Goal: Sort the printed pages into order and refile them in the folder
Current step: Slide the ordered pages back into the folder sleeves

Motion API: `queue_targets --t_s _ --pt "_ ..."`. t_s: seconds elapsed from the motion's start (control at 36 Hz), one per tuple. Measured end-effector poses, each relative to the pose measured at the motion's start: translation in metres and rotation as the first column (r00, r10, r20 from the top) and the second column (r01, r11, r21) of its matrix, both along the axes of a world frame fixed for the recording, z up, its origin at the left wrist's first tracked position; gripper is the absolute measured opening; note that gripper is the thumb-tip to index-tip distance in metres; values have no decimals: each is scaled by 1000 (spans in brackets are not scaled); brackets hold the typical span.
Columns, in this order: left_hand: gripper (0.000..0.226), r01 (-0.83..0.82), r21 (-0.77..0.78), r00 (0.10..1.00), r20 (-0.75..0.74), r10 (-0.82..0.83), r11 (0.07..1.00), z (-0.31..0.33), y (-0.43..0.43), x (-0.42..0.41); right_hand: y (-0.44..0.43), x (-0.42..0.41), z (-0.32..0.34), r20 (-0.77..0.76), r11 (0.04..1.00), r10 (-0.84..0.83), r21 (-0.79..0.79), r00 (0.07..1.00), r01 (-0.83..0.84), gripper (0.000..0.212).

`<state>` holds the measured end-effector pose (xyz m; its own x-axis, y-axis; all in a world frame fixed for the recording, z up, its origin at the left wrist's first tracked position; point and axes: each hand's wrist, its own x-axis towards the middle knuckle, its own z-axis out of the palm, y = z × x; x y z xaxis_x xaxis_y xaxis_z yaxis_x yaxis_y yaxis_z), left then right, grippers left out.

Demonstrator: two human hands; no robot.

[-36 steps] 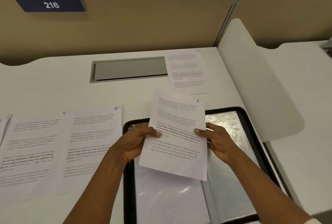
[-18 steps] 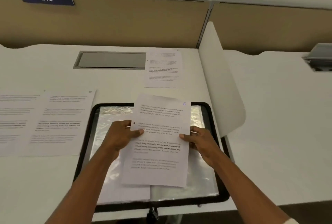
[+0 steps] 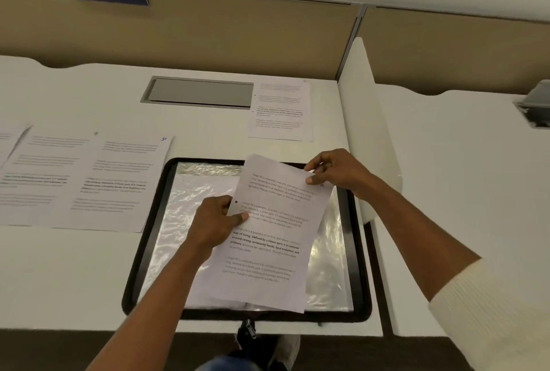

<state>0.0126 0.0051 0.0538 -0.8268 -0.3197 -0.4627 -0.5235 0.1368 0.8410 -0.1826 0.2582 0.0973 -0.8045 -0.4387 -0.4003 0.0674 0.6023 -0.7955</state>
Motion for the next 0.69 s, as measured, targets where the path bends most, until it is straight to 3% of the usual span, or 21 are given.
queue_targets --t_s 0.08,0.22,0.44,0.61,0.69 --pt "23 5 12 1000 -8 -5 1000 0 -4 -6 -18 -14 4 -21 977 164 142 986 -160 35" --pt "19 -3 39 998 -61 5 999 0 -2 -18 -48 -29 8 -85 842 462 355 883 -406 34" --pt "12 -154 139 985 -62 164 978 -3 1 -39 -69 -69 19 -121 784 531 444 838 -433 33" --pt "8 -200 8 979 -38 200 980 -22 8 -43 -65 -119 36 -172 762 546 509 820 -401 38" --pt "15 -229 -267 973 -30 229 936 -33 18 -44 -61 -144 41 -187 763 542 518 820 -387 34"
